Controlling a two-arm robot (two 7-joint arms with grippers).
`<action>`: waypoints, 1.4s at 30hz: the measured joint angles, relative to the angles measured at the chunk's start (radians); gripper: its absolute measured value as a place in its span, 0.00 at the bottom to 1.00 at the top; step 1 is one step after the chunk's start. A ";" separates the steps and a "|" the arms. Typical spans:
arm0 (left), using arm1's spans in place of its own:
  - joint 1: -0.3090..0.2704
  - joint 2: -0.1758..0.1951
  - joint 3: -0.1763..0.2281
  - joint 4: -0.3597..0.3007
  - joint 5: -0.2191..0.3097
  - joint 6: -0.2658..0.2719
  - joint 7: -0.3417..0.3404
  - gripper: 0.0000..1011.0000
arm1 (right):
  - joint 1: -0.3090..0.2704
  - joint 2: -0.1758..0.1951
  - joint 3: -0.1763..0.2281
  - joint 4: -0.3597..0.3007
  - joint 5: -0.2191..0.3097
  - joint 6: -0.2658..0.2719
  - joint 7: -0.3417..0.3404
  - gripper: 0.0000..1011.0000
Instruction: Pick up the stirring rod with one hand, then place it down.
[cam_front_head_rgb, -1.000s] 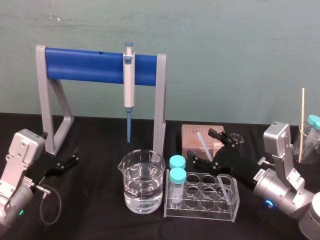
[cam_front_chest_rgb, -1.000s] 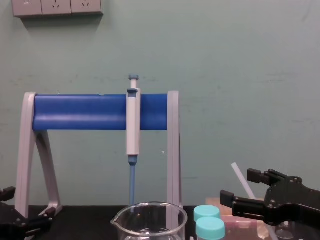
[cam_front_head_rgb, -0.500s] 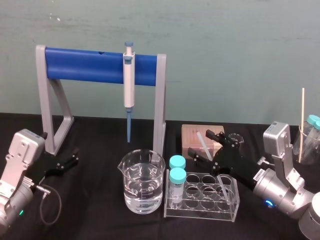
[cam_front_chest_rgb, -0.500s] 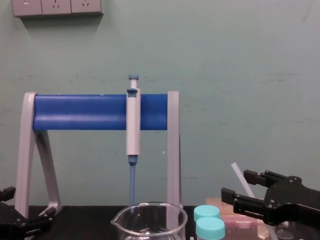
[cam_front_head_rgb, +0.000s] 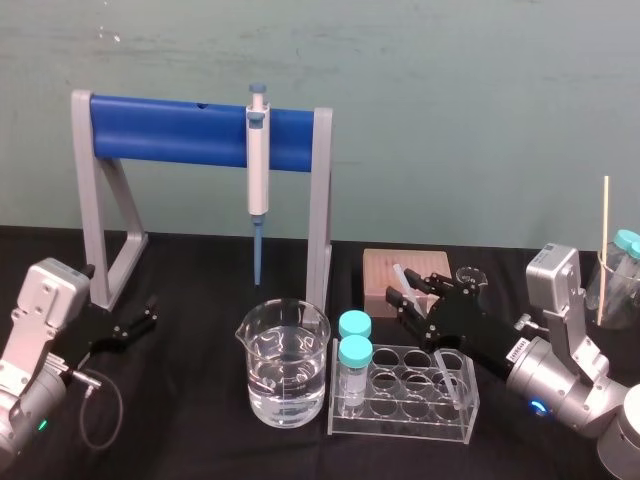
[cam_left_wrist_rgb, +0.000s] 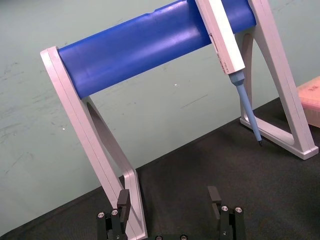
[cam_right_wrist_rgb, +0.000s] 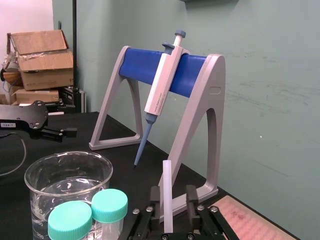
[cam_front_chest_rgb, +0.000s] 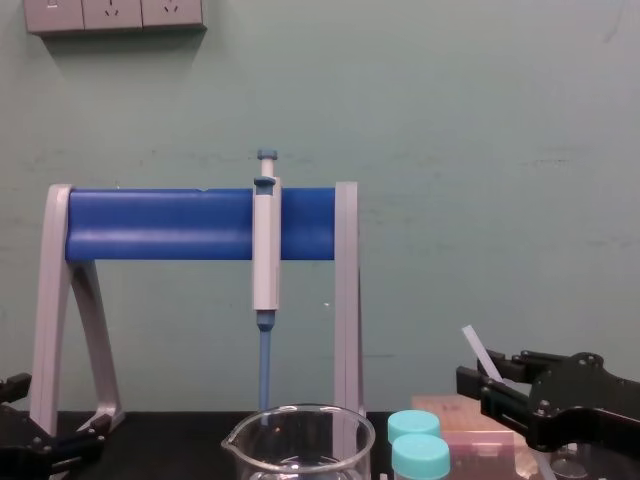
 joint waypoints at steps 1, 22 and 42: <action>0.000 0.000 0.000 0.000 0.000 0.000 0.000 0.99 | 0.000 0.000 0.000 0.000 0.000 0.000 0.000 0.34; 0.000 0.000 0.000 0.000 0.000 0.000 0.000 0.99 | 0.000 0.000 0.000 0.000 0.000 0.000 -0.001 0.07; 0.000 0.000 0.000 0.000 0.000 0.000 0.000 0.99 | -0.032 -0.023 0.074 -0.077 -0.066 -0.076 -0.059 0.07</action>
